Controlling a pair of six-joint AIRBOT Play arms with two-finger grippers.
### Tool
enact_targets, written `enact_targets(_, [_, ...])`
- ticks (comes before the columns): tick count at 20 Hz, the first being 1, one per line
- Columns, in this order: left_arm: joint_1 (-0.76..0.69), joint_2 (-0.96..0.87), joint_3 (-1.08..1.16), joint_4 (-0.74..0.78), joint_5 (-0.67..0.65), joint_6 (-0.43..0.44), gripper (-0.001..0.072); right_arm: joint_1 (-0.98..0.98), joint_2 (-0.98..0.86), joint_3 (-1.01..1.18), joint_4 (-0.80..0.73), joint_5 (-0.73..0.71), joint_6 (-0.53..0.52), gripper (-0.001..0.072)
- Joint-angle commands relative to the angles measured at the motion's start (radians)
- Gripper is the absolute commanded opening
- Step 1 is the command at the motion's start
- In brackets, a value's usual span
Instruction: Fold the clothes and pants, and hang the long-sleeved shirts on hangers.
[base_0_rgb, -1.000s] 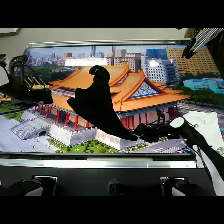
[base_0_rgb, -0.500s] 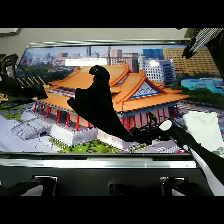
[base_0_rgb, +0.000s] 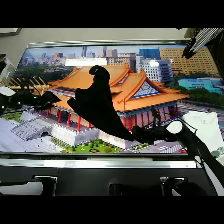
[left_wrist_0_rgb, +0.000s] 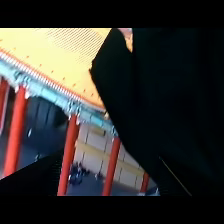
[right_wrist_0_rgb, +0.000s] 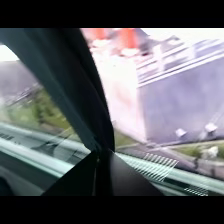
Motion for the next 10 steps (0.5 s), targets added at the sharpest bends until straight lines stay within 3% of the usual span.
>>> enact_targets(1, [0.003, -0.142, 0.008, -0.140, 0.068, 0.116, 0.0622, 0.001, 0.060, 0.001, -0.002, 0.019, 0.031, 0.0034])
enact_targets(10, [-0.086, -0.262, 0.084, -0.143, 0.123, 0.109, 0.0618, 0.001, 0.093, 0.001, 0.001, 0.017, 0.038, 0.0034])
